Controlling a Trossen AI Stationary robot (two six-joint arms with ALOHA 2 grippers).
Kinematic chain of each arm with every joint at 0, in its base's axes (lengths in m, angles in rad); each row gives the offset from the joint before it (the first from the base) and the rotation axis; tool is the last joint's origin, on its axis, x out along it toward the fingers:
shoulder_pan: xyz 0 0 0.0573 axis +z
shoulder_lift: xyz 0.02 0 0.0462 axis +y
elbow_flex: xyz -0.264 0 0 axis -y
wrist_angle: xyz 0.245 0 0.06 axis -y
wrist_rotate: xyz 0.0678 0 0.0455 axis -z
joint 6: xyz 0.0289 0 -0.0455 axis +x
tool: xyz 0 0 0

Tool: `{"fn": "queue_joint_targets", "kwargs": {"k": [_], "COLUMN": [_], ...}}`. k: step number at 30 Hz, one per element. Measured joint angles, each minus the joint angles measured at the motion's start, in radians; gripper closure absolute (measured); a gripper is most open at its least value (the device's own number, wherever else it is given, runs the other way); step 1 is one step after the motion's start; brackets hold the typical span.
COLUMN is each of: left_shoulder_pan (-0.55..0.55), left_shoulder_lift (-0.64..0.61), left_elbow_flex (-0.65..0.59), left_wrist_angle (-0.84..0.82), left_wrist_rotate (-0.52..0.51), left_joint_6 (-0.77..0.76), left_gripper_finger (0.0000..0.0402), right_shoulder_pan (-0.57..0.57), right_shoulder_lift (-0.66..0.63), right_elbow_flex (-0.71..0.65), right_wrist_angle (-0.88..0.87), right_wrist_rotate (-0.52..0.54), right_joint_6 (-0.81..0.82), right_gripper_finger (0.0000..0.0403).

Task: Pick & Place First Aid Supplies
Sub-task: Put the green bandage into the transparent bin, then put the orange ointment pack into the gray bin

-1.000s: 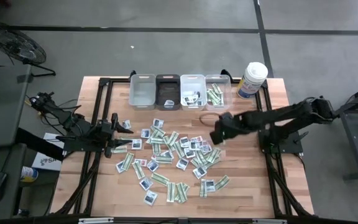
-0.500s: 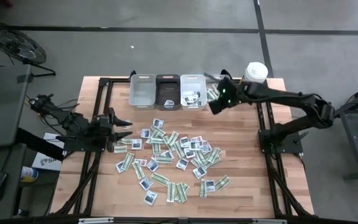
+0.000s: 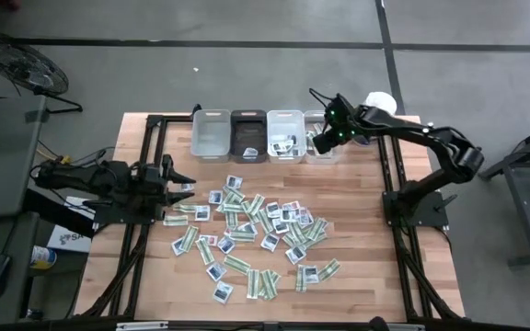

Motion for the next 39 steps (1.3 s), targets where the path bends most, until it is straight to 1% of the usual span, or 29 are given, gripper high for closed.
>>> {"fn": "queue_joint_targets", "kwargs": {"k": [7,11,24,30,35,39], "left_shoulder_pan": [0.006,0.006,0.006,0.006,0.006,0.006], "left_shoulder_lift": [0.000,0.000,0.000,0.000,0.000,0.000], "left_elbow_flex": [0.000,0.000,0.000,0.000,0.000,0.000], "left_wrist_angle": [-0.003,-0.012,-0.027,-0.027,-0.027,-0.027], "left_wrist_rotate": [-0.012,-0.016,-0.016,-0.016,-0.015,-0.015], "left_joint_6": [0.004,0.004,0.003,0.003,0.003,0.003], "left_gripper_finger": [0.0230,0.0230,0.0230,0.0230,0.0230,0.0230], "right_shoulder_pan": [-0.031,-0.032,-0.031,-0.017,0.040,0.108], "right_shoulder_lift": [0.025,0.025,0.025,0.025,0.024,0.023], "right_elbow_flex": [0.000,0.000,0.004,0.086,0.163,0.192], "right_wrist_angle": [0.013,0.019,0.013,-0.092,-0.209,-0.312], "right_wrist_rotate": [0.001,0.031,0.029,-0.028,-0.079,-0.110], "right_joint_6": [-0.043,-0.055,-0.101,-0.167,-0.176,-0.157], "right_gripper_finger": [0.0402,0.0389,0.0288,0.0273,0.0272,0.0272]}}
